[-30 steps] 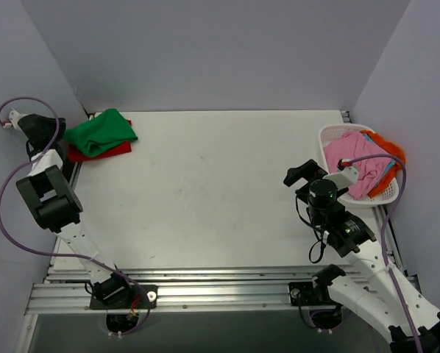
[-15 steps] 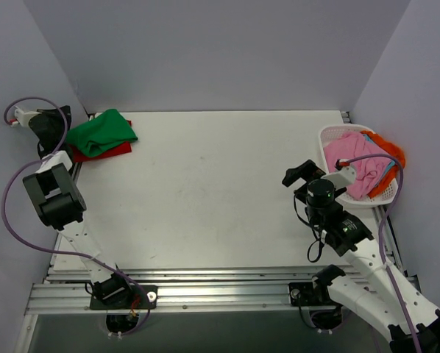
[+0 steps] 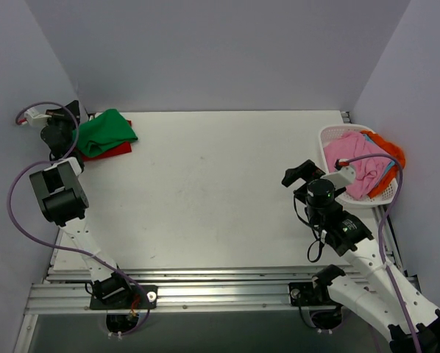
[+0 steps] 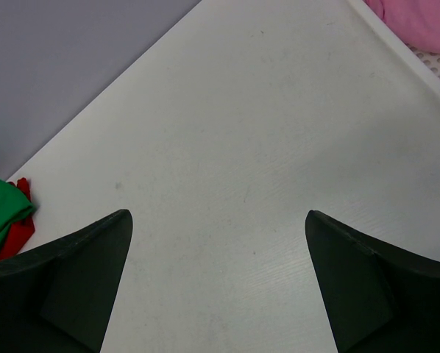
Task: Fold and stack the t-shirts
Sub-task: Neatly place the folded tshirt to the corner
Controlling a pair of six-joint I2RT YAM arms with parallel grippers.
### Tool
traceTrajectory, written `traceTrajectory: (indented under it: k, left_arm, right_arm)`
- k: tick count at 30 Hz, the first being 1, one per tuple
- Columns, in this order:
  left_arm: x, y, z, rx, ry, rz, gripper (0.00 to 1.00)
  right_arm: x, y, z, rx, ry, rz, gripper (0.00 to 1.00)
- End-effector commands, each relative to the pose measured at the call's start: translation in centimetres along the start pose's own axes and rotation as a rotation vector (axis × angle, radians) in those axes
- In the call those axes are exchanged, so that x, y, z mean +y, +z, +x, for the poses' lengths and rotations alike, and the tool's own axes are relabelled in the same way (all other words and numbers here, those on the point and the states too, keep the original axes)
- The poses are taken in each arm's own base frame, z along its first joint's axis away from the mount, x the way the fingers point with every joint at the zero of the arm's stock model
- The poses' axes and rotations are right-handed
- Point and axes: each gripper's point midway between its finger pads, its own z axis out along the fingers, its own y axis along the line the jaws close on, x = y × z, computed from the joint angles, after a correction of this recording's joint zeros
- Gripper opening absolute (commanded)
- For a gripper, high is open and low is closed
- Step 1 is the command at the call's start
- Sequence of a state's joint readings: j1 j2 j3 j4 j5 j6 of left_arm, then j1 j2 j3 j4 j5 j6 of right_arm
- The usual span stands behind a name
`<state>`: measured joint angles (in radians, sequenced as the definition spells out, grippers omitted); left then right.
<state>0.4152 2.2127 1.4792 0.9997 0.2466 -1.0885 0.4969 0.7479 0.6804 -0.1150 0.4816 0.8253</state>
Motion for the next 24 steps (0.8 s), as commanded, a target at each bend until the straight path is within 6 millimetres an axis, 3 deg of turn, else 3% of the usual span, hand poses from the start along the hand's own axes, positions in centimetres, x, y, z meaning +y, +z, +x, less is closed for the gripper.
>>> traceTrajectory:
  k: [1,6,8,9,11,15,19,20,21,24]
  left_arm:
    - [3.0,-5.0,15.9,0.495,-0.302,-0.094,0.02]
    - [6.5,-6.6,18.0,0.539,-0.276,-0.254,0.02]
    - [6.4,-6.7,18.9,0.557,-0.242,-0.281,0.02]
    - [7.4,-7.5,19.6,0.585,-0.222,-0.339,0.02]
    - [8.0,-7.5,19.1,0.55,-0.186,-0.421,0.02]
    - [10.6,-9.7,19.1,0.557,-0.16,-0.646,0.02]
    - [10.2,-10.1,20.2,0.608,-0.121,-0.703,0.02]
    - [10.2,-9.9,20.0,0.589,-0.092,-0.724,0.02]
    - [11.2,-11.6,20.1,0.601,-0.087,-0.824,0.02]
    - [10.9,-11.9,19.1,0.531,-0.07,-0.841,0.02]
  right_arm:
    - [0.3,0.1,-0.5,-0.022,0.011,-0.016,0.99]
    - [0.3,0.1,-0.3,-0.016,0.009,-0.017,0.99]
    - [0.3,0.1,-0.3,-0.017,0.01,-0.02,0.99]
    - [0.3,0.1,-0.3,-0.017,0.01,-0.02,0.99]
    - [0.3,0.1,-0.2,-0.015,0.009,-0.02,0.99]
    - [0.3,0.1,-0.2,-0.015,0.01,-0.02,0.99]
    - [0.5,0.0,-0.4,-0.018,0.017,-0.03,0.99]
    - [0.5,0.0,-0.3,-0.015,0.018,-0.031,0.99]
    - [0.5,0.0,-0.3,-0.015,0.018,-0.031,0.99]
    - [0.4,0.0,-0.3,-0.014,0.013,-0.028,0.99]
